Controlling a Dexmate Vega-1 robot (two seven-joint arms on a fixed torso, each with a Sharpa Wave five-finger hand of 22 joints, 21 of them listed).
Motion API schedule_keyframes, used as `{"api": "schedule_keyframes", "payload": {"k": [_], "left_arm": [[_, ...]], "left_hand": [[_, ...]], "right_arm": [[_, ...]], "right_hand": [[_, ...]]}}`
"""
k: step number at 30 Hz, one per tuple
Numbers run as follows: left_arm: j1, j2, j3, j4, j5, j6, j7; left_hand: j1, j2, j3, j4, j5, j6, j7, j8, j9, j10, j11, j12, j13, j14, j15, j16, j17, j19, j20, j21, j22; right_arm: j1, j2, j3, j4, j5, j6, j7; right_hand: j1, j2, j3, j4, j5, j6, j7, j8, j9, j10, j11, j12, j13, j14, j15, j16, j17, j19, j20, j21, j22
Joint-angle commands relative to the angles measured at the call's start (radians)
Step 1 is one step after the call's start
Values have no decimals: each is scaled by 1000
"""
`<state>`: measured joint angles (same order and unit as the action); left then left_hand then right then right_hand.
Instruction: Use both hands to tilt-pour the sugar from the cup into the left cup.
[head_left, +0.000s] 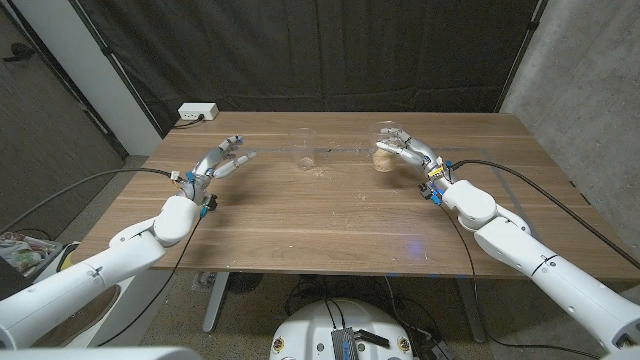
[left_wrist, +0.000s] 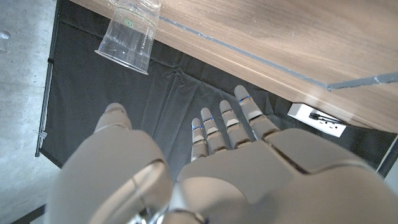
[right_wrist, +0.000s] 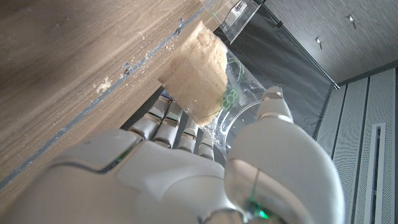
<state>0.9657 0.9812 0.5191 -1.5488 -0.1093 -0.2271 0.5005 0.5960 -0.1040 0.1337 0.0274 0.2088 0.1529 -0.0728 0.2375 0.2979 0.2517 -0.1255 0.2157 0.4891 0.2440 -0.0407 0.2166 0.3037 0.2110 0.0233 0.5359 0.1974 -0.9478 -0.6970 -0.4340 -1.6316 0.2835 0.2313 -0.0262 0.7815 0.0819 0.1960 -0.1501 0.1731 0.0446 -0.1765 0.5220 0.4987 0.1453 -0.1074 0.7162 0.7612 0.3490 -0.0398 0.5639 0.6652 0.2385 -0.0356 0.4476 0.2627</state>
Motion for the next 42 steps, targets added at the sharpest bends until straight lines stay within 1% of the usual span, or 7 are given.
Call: {"api": "schedule_keyframes", "payload": {"k": [1,11,15,18,36,40,42], "left_arm": [[-59,-35,38,79,97,-29,49],[-179,-124,103,293,132,-192,8],[-230,-172,134,399,150,-272,0],[-255,-194,155,448,162,-300,-9],[-369,-304,233,662,214,-398,-13],[-406,-342,251,741,221,-441,-18],[-428,-367,263,791,229,-467,-14]], "left_hand": [[0,-14,-13,0,14,-23,17,4,11,-19,6,8,9,-17,-46,-6,10,3,-17,-2,4],[-7,-30,-38,-1,33,-89,58,0,36,-52,32,21,32,-37,-23,-1,36,3,-57,-7,2],[-8,-34,-43,-2,36,-91,70,3,41,-56,39,24,36,-39,-16,0,41,3,-58,-10,1],[-9,-36,-47,-3,38,-95,75,4,45,-58,42,26,39,-39,-15,2,44,1,-58,-11,0],[-3,-47,-64,-10,51,-105,73,14,61,-66,39,40,53,-47,-16,4,59,-3,-55,-19,-2],[0,-50,-68,-12,54,-104,69,17,65,-67,38,42,56,-46,-21,5,62,-1,-58,-20,-2],[1,-51,-70,-13,55,-104,64,19,67,-66,34,45,57,-46,-23,5,63,0,-59,-21,-2]], "right_arm": [[-4,-4,-2,-27,-11,-25,-13],[-3,-5,-9,-59,-30,-60,-27],[-5,-3,-13,-70,-40,-70,-34],[-11,-4,-15,-80,-49,-73,-41],[-57,-30,8,-155,-78,-92,-74],[-64,-35,13,-168,-83,-96,-79],[-65,-34,14,-170,-83,-94,-78]], "right_hand": [[13,1,0,5,4,1,0,6,4,11,1,11,6,10,-181,4,3,-4,-29,8,3],[13,2,0,8,4,0,-2,8,12,9,-3,16,17,11,-182,-2,8,-8,-32,10,5],[13,2,0,8,4,-1,-3,8,15,11,-3,17,20,12,-181,-3,9,-9,-32,11,5],[13,4,0,9,4,-1,-4,9,18,9,-5,19,25,11,-181,-6,12,-10,-33,13,6],[12,3,0,11,4,-2,-5,9,29,11,-5,25,44,17,-180,-16,19,-14,-34,20,8],[12,5,1,11,5,-2,-8,9,32,7,-9,24,49,13,-182,-20,21,-18,-39,20,9],[13,3,0,11,4,1,-3,10,33,12,-3,26,51,19,-181,-19,22,-13,-33,23,9]]}}
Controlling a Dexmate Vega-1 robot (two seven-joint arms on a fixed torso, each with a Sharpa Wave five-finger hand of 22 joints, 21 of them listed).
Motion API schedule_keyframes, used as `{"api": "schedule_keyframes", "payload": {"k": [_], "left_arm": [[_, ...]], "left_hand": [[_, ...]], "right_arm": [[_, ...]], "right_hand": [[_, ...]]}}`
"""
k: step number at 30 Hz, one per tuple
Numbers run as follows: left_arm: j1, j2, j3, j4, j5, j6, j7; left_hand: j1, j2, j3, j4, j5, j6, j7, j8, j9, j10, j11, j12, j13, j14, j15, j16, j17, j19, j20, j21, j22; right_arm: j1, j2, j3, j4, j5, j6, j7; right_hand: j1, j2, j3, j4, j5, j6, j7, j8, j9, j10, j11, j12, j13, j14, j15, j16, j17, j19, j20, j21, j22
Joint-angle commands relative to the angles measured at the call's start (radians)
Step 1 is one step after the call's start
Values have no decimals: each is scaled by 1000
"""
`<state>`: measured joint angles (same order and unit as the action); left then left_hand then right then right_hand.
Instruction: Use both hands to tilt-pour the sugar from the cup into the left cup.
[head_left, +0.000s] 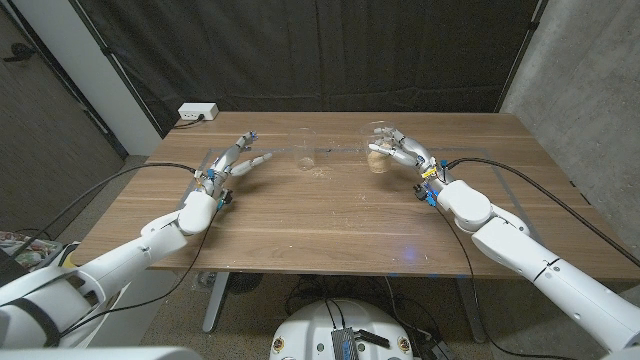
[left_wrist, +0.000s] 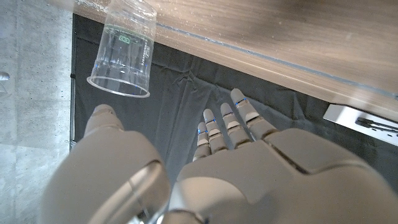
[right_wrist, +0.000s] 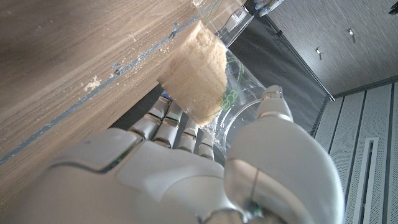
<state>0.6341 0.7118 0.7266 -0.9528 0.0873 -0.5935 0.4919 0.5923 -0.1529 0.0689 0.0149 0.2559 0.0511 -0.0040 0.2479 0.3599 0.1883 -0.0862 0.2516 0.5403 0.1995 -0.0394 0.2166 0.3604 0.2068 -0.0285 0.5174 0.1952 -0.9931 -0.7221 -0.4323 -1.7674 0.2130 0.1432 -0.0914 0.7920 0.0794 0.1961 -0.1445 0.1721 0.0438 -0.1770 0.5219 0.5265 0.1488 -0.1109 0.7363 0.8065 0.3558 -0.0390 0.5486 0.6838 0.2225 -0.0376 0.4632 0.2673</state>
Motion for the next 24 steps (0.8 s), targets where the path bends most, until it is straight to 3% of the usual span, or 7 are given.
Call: {"api": "schedule_keyframes", "payload": {"k": [1,15,24], "left_arm": [[-106,-107,61,215,39,-110,-2],[-248,-269,121,552,46,-239,-16],[-282,-301,169,579,38,-216,-17]], "left_hand": [[5,-2,-6,-1,9,-2,-4,9,5,-2,-6,10,7,-1,-24,6,7,4,-7,-3,0],[17,-3,-17,-9,18,2,-12,21,17,-2,-10,20,16,-2,-27,8,17,6,-13,-6,0],[24,-2,-23,-14,24,5,-15,28,25,-2,-15,26,22,-1,-28,10,23,6,-14,-9,1]], "right_arm": [[-20,-10,12,-35,-14,-7,-12],[-17,-7,10,-36,-20,-2,-2],[-8,-5,8,-36,-24,-3,4]], "right_hand": [[2,6,0,5,5,2,-4,10,6,8,1,6,6,13,-182,-4,4,2,-31,7,4],[-2,7,1,8,5,1,-8,9,12,6,-5,7,19,8,-184,-16,6,-5,-37,10,5],[-2,5,0,7,5,3,-5,8,18,11,-2,10,28,12,-182,-19,12,-5,-33,14,5]]}}
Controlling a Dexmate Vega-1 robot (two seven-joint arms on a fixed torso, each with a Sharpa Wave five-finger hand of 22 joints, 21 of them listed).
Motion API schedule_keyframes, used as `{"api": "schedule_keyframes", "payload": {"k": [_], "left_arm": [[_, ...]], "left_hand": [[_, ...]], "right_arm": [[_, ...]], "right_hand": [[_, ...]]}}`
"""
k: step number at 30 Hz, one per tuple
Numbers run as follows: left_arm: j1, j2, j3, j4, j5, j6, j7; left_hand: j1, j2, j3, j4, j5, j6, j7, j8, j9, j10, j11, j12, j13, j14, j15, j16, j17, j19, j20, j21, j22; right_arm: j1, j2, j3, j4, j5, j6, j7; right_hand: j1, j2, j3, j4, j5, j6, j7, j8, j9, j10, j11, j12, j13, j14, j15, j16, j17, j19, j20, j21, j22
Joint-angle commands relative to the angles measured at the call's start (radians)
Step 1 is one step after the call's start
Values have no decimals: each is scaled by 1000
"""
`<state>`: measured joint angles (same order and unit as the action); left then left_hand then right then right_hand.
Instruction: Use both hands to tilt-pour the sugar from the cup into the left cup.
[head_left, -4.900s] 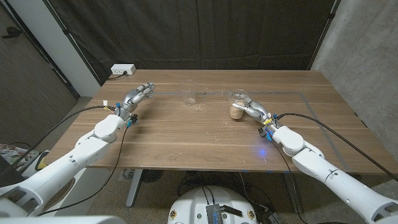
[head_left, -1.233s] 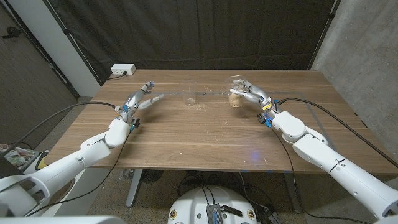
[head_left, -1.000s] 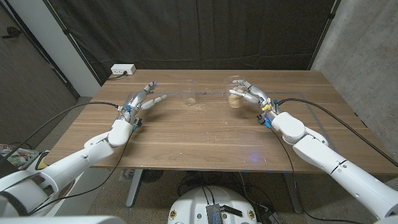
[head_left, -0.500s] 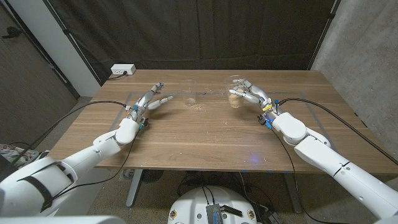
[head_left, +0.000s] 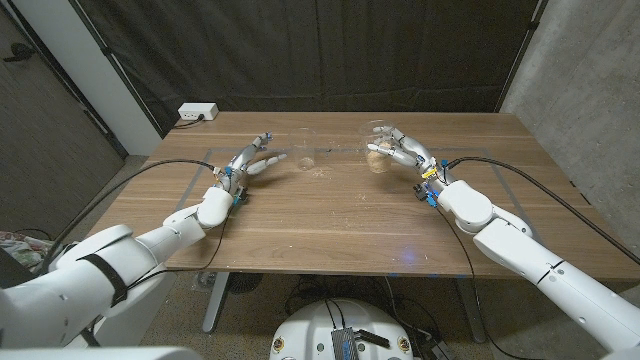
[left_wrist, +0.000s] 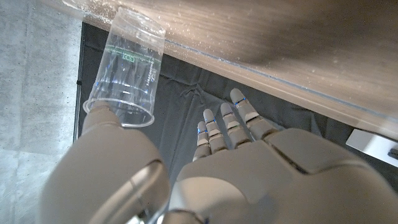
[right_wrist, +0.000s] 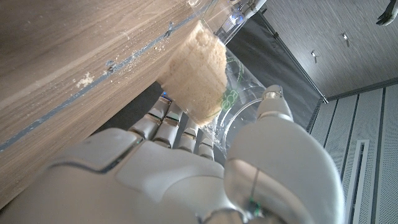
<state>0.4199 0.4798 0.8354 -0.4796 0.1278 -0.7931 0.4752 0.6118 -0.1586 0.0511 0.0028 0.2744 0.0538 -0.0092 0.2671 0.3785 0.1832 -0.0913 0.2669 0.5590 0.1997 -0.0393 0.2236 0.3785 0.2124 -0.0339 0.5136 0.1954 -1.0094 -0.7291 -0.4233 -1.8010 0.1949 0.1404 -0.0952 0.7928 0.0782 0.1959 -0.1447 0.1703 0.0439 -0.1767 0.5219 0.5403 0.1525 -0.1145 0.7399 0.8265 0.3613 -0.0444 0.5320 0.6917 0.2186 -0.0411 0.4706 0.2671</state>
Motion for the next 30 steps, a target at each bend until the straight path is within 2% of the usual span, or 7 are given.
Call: {"api": "schedule_keyframes", "payload": {"k": [1,14,25,30], "left_arm": [[-70,-68,68,104,3,-23,9],[-94,-75,99,106,3,-34,17],[-108,-118,105,116,-70,53,-66],[-118,-130,121,116,-81,78,-75]], "left_hand": [[5,4,-6,-2,7,2,-9,10,7,3,-11,12,4,-1,-29,3,6,1,-9,-5,0],[11,6,-14,-5,13,7,-14,19,16,5,-11,20,11,2,-32,5,13,2,-9,-8,1],[16,12,-23,-8,20,21,-17,34,26,18,-18,33,19,26,-43,15,22,14,-16,-6,2],[20,14,-26,-9,23,27,-19,39,30,24,-18,39,22,32,-42,17,25,19,-18,-6,2]], "right_arm": [[9,3,-1,-4,-7,-1,7],[22,13,-5,14,-7,12,16],[33,13,-5,29,-4,29,30],[35,11,-2,32,0,35,34]], "right_hand": [[-2,7,0,7,7,2,-8,8,5,6,0,6,10,6,-177,-4,5,-4,-33,6,5],[-2,8,1,7,7,7,-6,8,9,10,-1,7,19,11,-178,-8,10,-8,-36,9,5],[-3,10,2,9,7,10,-5,8,12,13,-3,7,25,13,-178,-11,13,-10,-37,11,5],[-4,10,2,9,7,12,-6,8,13,14,-1,8,27,12,-178,-14,13,-11,-36,12,5]]}}
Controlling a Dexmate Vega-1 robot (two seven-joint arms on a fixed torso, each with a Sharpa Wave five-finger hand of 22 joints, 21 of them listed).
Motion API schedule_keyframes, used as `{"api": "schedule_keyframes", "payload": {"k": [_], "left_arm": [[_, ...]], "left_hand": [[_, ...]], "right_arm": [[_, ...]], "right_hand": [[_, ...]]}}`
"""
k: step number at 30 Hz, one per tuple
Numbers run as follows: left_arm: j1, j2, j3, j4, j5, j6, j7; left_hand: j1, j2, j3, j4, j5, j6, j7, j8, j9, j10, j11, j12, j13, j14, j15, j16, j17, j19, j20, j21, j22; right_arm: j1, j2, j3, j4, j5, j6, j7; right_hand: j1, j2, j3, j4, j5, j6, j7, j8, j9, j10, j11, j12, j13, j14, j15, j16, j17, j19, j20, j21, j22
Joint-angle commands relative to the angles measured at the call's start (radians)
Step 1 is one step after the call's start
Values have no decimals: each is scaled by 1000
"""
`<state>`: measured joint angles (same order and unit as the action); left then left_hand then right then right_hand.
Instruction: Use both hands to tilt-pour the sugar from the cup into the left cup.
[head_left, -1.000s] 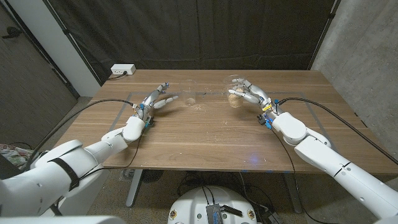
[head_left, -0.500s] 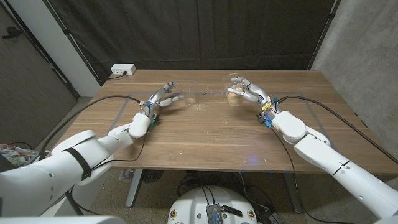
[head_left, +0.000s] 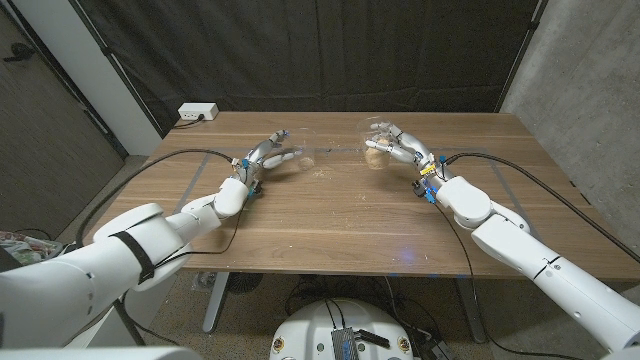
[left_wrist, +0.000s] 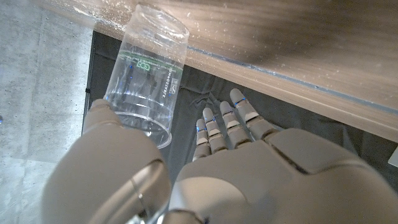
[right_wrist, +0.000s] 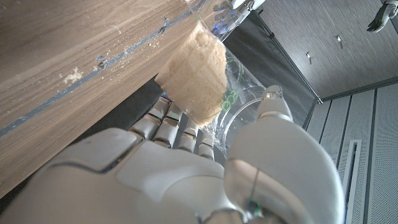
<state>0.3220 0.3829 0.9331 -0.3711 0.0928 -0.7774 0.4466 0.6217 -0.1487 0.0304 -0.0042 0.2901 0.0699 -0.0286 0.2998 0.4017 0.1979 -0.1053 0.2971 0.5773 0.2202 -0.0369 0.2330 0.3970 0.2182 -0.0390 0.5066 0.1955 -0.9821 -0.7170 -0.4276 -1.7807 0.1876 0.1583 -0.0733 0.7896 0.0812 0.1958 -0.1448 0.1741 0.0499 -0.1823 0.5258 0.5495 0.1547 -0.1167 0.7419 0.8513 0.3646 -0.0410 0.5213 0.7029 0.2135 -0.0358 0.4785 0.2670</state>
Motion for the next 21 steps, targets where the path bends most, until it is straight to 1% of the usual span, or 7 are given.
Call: {"api": "schedule_keyframes", "payload": {"k": [1,6,10,12,16,18,21], "left_arm": [[-22,-35,28,7,-45,65,-46],[-33,-42,55,6,-30,64,-27],[-39,-46,67,6,-25,55,-12],[-42,-48,72,6,-22,51,-6],[-41,-57,69,7,-39,57,-14],[-39,-63,66,8,-52,66,-26],[-33,-76,55,9,-84,83,-51]], "left_hand": [[11,5,-6,-3,8,11,-1,7,8,11,-6,10,4,13,-45,8,7,14,-13,1,2],[16,7,-9,-5,11,16,-2,13,12,20,-11,17,8,20,-50,11,10,19,-16,2,2],[24,8,-13,-9,14,34,-14,25,17,37,-15,28,12,33,-59,14,14,28,-19,3,2],[29,11,-14,-11,17,42,-15,32,21,48,-23,36,15,43,-63,18,17,32,-22,4,2],[38,15,-17,-14,21,58,-18,43,26,67,-30,48,20,61,-71,23,21,43,-26,6,2],[48,19,-19,-18,25,81,-30,58,32,84,-34,60,24,80,-80,28,24,60,-34,11,2],[55,24,-21,-20,27,95,-31,68,36,99,-39,69,27,101,-88,34,27,75,-38,16,3]], "right_arm": [[7,-1,3,13,9,20,14],[6,-3,8,18,16,27,16],[0,-6,12,21,22,32,17],[-4,-8,15,21,26,35,16],[-9,-12,19,21,29,41,17],[-11,-13,21,21,29,42,15],[-14,-16,22,23,32,44,17]], "right_hand": [[-2,7,2,9,3,9,-1,5,4,12,1,6,3,9,-182,-3,2,-6,-41,4,5],[-2,8,3,10,4,12,1,6,5,12,-1,5,5,10,-182,-5,3,-7,-41,5,5],[-2,8,3,9,4,14,1,6,5,13,-1,6,7,11,-182,-5,4,-8,-42,5,5],[-1,7,3,8,4,16,5,7,6,15,2,6,9,14,-180,-3,6,-6,-39,7,5],[-2,8,3,9,4,17,2,6,7,16,-1,6,11,13,-182,-6,6,-9,-41,7,5],[-2,8,4,9,4,17,4,6,8,16,-1,5,12,14,-183,-7,6,-9,-42,7,5],[-1,7,3,8,4,20,7,7,8,20,4,7,14,17,-181,-6,8,-7,-38,9,5]]}}
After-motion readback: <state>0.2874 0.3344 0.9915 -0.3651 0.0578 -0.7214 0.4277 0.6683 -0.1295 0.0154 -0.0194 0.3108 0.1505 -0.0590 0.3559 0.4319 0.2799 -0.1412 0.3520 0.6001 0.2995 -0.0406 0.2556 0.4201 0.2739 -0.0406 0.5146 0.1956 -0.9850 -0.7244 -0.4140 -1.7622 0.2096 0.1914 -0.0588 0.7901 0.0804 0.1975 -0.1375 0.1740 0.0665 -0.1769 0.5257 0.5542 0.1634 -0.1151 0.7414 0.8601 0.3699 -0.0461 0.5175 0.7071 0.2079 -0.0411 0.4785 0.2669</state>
